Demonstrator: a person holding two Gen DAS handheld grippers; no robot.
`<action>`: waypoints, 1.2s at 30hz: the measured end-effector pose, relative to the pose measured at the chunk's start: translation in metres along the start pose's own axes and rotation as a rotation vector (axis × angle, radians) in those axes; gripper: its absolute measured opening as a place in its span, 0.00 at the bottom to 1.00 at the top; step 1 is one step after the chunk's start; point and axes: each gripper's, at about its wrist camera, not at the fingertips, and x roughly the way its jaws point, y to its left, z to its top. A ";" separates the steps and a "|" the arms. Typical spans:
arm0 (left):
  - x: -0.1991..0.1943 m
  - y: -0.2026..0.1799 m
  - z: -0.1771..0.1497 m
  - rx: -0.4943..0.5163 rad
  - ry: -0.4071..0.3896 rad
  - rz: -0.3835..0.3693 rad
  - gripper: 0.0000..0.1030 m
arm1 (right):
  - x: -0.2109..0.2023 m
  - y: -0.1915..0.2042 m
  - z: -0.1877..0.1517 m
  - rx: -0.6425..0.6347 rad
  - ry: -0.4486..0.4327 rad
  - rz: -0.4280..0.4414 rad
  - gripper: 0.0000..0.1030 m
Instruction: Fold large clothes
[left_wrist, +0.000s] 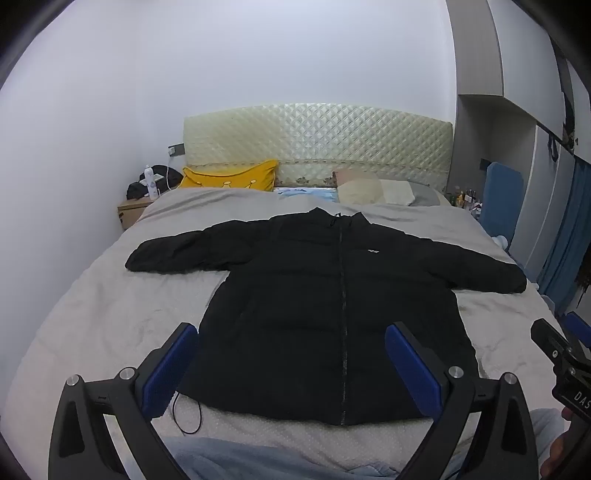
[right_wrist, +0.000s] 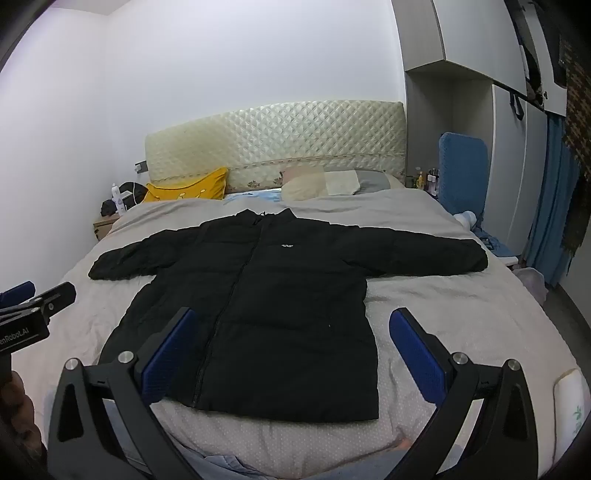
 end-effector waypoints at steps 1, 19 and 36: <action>0.000 -0.001 0.000 0.001 -0.001 -0.002 0.99 | 0.000 0.000 0.000 -0.001 0.000 0.000 1.00; 0.007 0.005 -0.005 0.002 0.013 -0.003 0.99 | 0.003 -0.004 -0.007 -0.008 0.020 -0.008 1.00; 0.006 0.002 -0.007 0.006 0.009 0.002 0.99 | 0.002 -0.006 -0.006 -0.005 0.029 -0.013 1.00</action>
